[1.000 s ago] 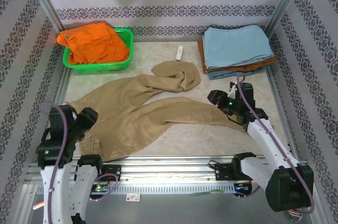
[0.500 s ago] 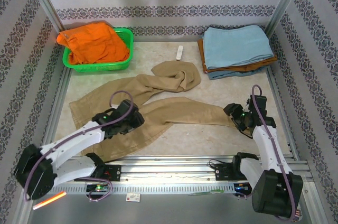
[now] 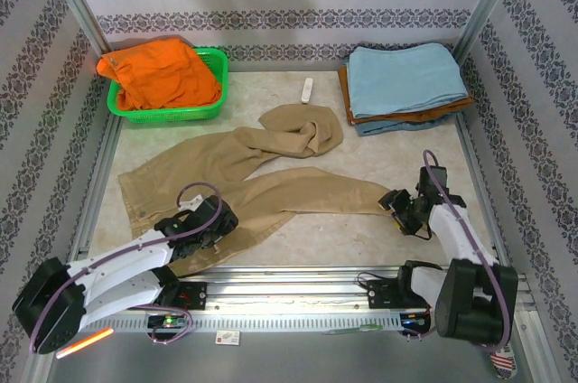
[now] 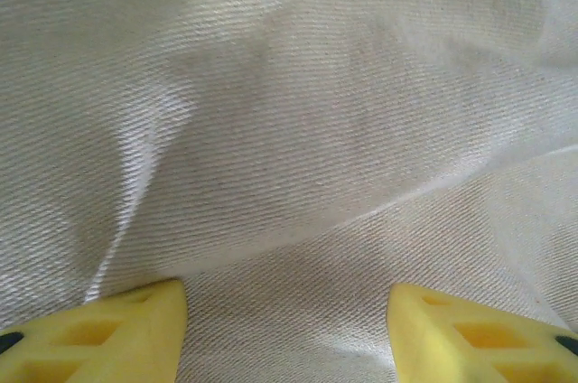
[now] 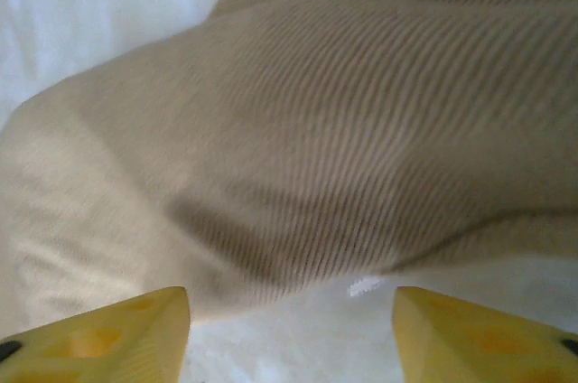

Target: Fold and stack the trousers

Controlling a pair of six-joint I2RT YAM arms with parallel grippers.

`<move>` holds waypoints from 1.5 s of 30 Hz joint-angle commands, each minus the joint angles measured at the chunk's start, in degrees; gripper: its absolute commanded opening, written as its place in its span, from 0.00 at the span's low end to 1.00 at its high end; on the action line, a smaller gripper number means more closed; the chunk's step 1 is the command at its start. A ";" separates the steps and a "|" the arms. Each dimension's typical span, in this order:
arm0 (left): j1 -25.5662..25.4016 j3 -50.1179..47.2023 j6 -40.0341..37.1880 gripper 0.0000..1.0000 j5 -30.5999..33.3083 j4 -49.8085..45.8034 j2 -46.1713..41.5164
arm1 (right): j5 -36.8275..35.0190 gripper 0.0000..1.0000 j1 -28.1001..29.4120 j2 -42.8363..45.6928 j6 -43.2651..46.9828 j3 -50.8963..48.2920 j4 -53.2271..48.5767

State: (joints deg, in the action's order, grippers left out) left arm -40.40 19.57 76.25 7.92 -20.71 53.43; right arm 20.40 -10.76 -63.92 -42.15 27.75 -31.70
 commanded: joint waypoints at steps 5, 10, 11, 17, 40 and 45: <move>1.53 -2.52 0.51 0.59 1.91 -2.89 -2.50 | 1.07 0.00 -0.47 -7.20 -0.57 3.26 7.19; 5.66 -3.64 -2.41 0.48 0.08 -3.59 -3.91 | -2.30 0.00 -0.65 0.11 1.59 6.68 3.10; 6.98 -3.97 -3.60 0.47 -1.07 -3.06 -4.71 | -3.31 0.00 -0.75 1.94 2.27 8.07 2.00; 13.27 -2.81 -14.45 0.47 -3.51 -5.25 -8.60 | -7.56 0.00 -0.57 8.72 6.11 20.98 -5.76; 17.11 -0.77 -16.92 0.46 -12.48 5.52 3.38 | -5.91 0.00 7.15 -22.11 11.23 58.79 -7.04; 17.19 -0.71 -17.17 0.46 -11.49 4.77 4.17 | -8.65 0.00 8.74 -11.63 11.24 45.62 -5.81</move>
State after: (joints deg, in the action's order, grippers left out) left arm -23.88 19.33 59.51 -3.92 -14.52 57.52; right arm 13.78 -2.72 -82.21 -32.36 79.90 -34.94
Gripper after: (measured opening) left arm 0.456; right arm 0.049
